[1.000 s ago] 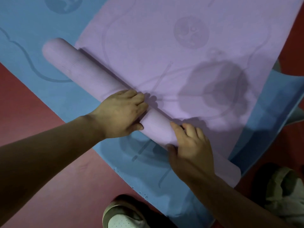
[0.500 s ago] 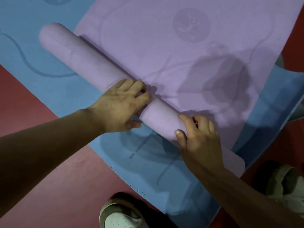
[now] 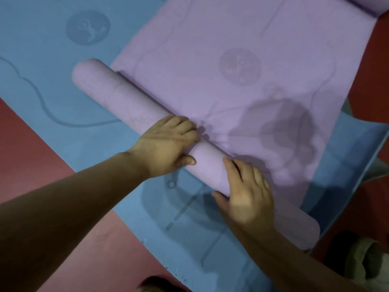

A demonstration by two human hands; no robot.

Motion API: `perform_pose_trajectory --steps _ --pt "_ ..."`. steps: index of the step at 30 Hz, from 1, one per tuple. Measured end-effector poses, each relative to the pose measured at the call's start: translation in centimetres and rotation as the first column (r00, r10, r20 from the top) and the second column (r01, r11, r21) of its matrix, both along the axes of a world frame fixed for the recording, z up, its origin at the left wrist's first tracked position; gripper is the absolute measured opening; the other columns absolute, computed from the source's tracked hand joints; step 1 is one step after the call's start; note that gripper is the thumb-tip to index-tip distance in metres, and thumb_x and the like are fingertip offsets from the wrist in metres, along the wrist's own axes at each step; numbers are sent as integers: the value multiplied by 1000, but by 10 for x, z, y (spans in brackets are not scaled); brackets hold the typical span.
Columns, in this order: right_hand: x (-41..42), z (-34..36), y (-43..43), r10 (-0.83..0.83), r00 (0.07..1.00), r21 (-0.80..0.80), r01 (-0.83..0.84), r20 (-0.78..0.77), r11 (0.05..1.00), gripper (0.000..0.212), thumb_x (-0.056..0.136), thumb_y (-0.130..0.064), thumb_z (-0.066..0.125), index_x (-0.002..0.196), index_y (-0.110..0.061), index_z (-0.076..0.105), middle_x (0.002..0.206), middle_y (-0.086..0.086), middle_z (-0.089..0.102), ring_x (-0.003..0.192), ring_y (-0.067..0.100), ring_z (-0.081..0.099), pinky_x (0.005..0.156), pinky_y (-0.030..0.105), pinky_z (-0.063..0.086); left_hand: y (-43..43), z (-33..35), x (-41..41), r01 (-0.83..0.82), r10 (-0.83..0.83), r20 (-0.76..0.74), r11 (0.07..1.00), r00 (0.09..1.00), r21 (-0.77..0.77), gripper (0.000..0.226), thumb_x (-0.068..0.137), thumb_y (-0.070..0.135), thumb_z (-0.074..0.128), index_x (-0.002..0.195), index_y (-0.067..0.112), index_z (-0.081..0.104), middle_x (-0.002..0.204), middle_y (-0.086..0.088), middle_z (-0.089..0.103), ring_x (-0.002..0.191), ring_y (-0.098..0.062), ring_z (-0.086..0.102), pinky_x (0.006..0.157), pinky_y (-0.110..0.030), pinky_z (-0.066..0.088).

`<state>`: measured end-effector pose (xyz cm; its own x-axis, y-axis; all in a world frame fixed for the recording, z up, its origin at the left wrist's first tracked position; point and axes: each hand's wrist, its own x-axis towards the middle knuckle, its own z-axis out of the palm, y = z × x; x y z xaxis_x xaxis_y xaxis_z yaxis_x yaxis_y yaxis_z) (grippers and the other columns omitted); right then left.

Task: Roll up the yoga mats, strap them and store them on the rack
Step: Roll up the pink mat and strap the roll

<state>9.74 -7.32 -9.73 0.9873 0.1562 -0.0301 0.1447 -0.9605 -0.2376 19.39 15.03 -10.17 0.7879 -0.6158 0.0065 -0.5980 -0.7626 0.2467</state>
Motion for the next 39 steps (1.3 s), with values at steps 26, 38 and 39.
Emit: perform_pose_trajectory --steps 26,38,39 --pt "15 8 -6 17 999 -89 -13 50 996 69 54 -38 79 115 -10 63 93 6 61 79 30 60 61 35 52 -15 12 -6 -76 52 121 976 991 203 85 35 34 92 106 7 54 99 -11 56 86 -32 54 90 -46 45" --pt "-80 -3 17 -22 1000 89 21 5 996 39 81 -33 71 116 -15 67 96 2 65 81 26 64 64 36 55 10 1 -108 -83 82 15 985 997 153 60 54 22 87 106 6 60 112 -13 62 107 -36 59 102 -50 42" --pt "-79 -5 14 -10 1000 108 9 6 994 41 81 -32 71 118 -14 66 99 2 65 84 26 65 66 36 55 11 -1 -106 -81 81 5 983 997 163 63 52 25 87 107 6 61 113 -14 61 109 -36 58 103 -50 41"
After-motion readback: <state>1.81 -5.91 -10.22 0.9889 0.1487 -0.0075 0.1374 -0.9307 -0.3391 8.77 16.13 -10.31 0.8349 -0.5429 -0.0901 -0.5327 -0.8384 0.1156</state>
